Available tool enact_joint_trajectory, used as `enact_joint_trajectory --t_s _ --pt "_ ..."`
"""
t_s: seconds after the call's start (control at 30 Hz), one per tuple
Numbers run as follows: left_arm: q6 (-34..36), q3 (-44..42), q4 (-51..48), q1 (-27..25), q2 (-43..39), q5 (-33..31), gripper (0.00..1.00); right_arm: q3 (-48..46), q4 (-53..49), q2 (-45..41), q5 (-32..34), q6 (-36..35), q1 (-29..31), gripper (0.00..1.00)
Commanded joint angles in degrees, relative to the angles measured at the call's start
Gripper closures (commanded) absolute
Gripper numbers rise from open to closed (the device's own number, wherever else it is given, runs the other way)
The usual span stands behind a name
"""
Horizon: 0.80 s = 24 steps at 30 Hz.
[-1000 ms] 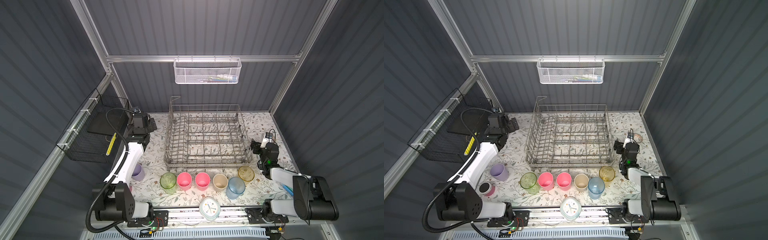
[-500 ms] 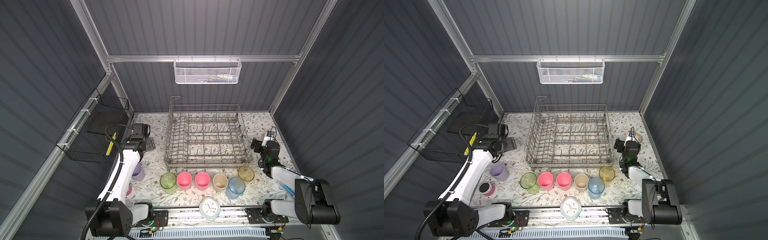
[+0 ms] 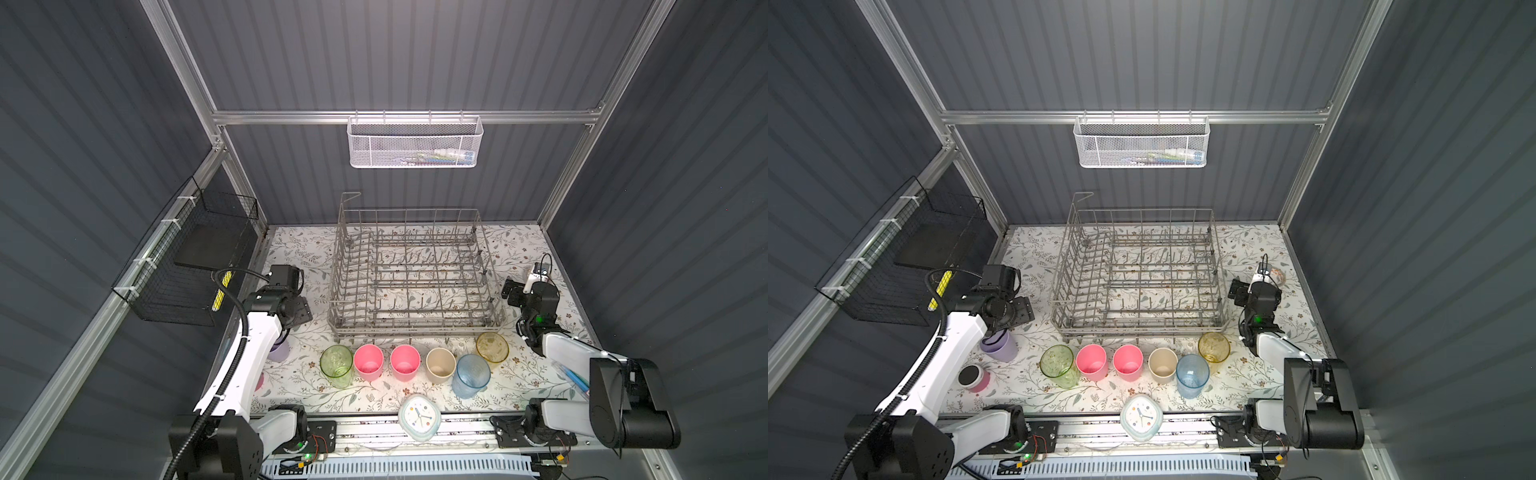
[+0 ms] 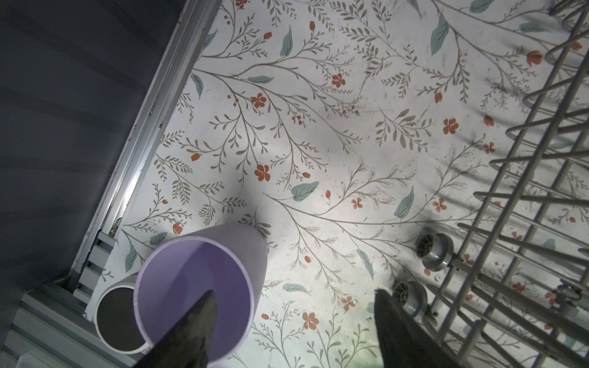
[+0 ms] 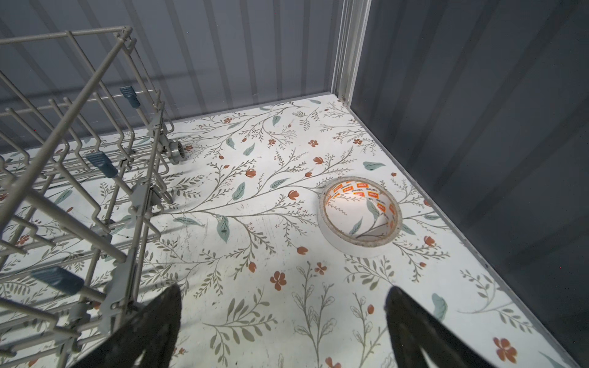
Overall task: Load the cups into the dish rack
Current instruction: 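Reach the left gripper down and grasp the lavender cup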
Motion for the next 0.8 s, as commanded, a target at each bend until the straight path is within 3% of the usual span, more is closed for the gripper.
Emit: enact_joint_trajectory --t_s 0.0,0.4,0.77 --pt "-2.81 -1.90 -1.73 0.25 -0.27 0.64 0.23 1.04 -0.50 -0.12 1.09 0.76 0.12 0.01" --pt "-4.77 -5.54 0.06 2.18 1.40 1.56 0.29 1.07 -0.64 -0.23 1.22 0.79 0.15 0.01" --pt "-5.99 -8.02 3.49 2.44 3.25 -0.37 0.52 1.56 -1.21 0.36 1.19 1.02 0.12 0.01"
